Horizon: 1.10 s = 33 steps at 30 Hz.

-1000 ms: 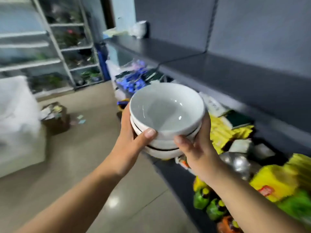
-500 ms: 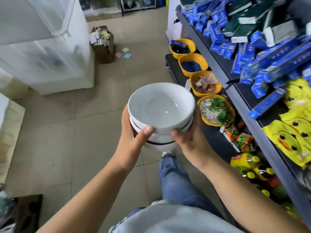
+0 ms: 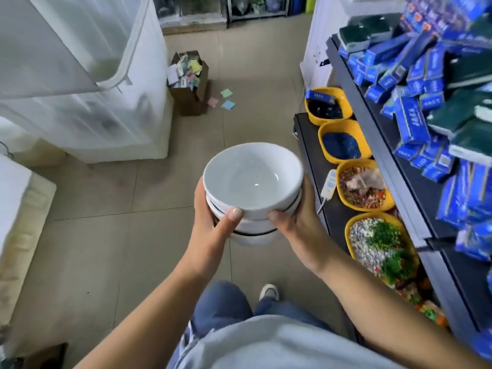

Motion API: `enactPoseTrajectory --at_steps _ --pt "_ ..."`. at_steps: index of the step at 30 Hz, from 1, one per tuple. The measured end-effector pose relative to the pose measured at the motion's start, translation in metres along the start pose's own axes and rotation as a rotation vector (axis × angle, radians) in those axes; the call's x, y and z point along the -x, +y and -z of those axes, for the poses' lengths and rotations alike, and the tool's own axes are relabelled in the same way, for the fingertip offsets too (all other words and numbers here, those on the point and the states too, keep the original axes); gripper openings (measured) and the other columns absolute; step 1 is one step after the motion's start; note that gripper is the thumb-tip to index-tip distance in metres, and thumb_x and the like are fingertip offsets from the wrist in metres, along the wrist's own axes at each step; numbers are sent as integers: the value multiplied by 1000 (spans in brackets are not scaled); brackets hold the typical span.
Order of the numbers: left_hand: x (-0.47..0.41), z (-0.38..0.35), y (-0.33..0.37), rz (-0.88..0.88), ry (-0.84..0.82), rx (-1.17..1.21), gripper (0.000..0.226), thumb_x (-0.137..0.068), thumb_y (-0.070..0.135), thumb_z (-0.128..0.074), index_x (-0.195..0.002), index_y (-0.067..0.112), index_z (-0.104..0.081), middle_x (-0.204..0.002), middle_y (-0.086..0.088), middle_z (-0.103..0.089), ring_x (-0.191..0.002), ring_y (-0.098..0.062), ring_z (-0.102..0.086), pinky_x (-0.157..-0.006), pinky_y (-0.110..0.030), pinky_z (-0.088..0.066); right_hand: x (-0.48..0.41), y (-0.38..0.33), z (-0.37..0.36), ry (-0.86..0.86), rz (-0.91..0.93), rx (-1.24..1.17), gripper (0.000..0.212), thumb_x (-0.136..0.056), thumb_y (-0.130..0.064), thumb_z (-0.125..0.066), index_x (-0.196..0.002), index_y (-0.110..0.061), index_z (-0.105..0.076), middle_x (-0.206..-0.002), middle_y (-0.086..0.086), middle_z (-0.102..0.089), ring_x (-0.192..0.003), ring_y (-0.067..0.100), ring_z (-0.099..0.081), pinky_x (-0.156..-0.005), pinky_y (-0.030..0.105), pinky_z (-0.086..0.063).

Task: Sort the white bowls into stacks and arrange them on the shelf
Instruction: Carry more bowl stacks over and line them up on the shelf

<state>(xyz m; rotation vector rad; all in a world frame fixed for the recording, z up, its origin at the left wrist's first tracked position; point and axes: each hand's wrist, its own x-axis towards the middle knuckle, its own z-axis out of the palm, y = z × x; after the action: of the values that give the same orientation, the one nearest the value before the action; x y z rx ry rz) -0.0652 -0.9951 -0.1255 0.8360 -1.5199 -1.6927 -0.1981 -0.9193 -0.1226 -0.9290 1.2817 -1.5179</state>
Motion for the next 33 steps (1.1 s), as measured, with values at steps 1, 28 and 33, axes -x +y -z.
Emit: enactPoseTrajectory --at_steps 1,28,33 --pt "-14 2 2 -11 9 -1 93 -63 64 -69 -133 15 -33 -135 -18 -41 -126 -34 -41 -107 -58 -30 -16 -3 2 0 8 3 85 -60 -64 -70 -126 -32 -29 -129 -9 -43 -117 -4 -47 -89 11 -42" --pt "-530 -108 88 -217 -730 173 99 -64 61 -70 -138 9 -31 -138 -18 -43 -130 -35 -40 -106 -62 -27 -398 -126 154 732 413 172 76 -61 -48 -72 -123 -32 -32 -129 -17 -43 -118 -9 -45 -95 12 -38" --pt "-578 -196 120 -305 -863 207 105 -61 63 -72 -140 9 -29 -138 -17 -44 -129 -35 -40 -106 -61 -29 -409 -181 225 802 506 221 80 -59 -65 -67 -121 -30 -31 -122 -22 -48 -108 -14 -50 -86 6 -40"
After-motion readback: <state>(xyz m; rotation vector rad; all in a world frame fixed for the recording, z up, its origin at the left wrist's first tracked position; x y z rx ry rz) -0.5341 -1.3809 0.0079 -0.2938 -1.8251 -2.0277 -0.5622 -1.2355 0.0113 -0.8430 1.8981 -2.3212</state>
